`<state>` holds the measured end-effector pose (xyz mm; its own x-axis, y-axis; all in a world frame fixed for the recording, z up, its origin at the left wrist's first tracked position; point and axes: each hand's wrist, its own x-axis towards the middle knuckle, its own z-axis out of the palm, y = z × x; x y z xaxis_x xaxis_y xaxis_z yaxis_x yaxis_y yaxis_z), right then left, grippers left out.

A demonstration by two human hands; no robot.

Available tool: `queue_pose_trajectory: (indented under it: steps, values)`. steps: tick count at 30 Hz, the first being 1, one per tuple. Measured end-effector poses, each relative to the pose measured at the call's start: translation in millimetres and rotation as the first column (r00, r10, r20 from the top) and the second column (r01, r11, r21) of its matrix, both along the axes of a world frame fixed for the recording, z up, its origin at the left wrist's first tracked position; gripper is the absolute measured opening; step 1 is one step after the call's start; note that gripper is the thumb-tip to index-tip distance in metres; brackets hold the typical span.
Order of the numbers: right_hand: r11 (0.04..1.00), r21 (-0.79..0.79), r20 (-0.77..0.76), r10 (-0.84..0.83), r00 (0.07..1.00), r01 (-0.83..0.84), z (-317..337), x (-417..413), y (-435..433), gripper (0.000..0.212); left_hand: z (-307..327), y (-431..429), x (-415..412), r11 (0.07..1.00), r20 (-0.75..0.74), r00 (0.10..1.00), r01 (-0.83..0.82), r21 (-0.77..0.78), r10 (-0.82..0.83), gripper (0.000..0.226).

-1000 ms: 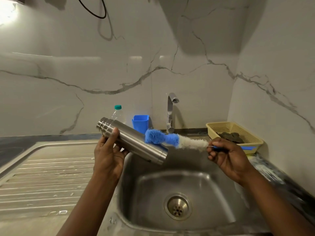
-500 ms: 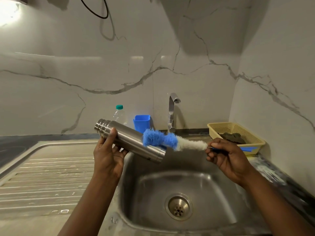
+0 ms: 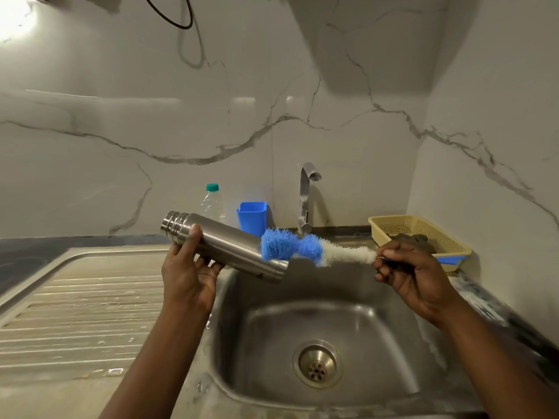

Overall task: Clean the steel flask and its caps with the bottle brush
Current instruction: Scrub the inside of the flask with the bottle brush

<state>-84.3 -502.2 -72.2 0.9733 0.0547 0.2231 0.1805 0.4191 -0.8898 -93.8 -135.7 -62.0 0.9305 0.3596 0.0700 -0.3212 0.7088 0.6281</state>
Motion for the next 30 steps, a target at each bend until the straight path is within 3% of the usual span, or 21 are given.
queue_pose_trajectory:
  steps: [6,13,16,19,26,30]
  values:
    - [0.995,0.074,0.003,-0.070,0.998,0.070,2,0,-15,0.029,6,2,-4,1.000,0.029,1.000,0.001,0.003,-0.001,0.039]
    - [0.999,0.014,-0.016,0.030,0.999,-0.030,3,-4,2,0.011,4,-10,-8,0.999,-0.001,1.000,0.022,0.027,-0.022,0.041]
    - [0.997,0.052,-0.002,-0.052,0.999,0.052,5,-3,-13,0.029,7,-6,-8,1.000,0.005,1.000,0.019,0.010,-0.019,0.032]
    - [0.993,0.079,0.021,-0.084,0.996,0.082,5,-1,-18,0.038,8,-4,-9,1.000,0.006,1.000,0.016,-0.012,-0.016,0.043]
    - [0.999,0.035,-0.012,0.021,1.000,-0.021,-2,0,8,0.013,6,-20,-13,0.998,-0.004,0.999,0.052,0.027,-0.052,0.049]
    - [0.994,0.096,-0.035,-0.045,0.998,0.048,4,-1,-9,0.037,9,-14,-14,0.999,0.002,0.999,0.035,0.003,-0.035,0.049]
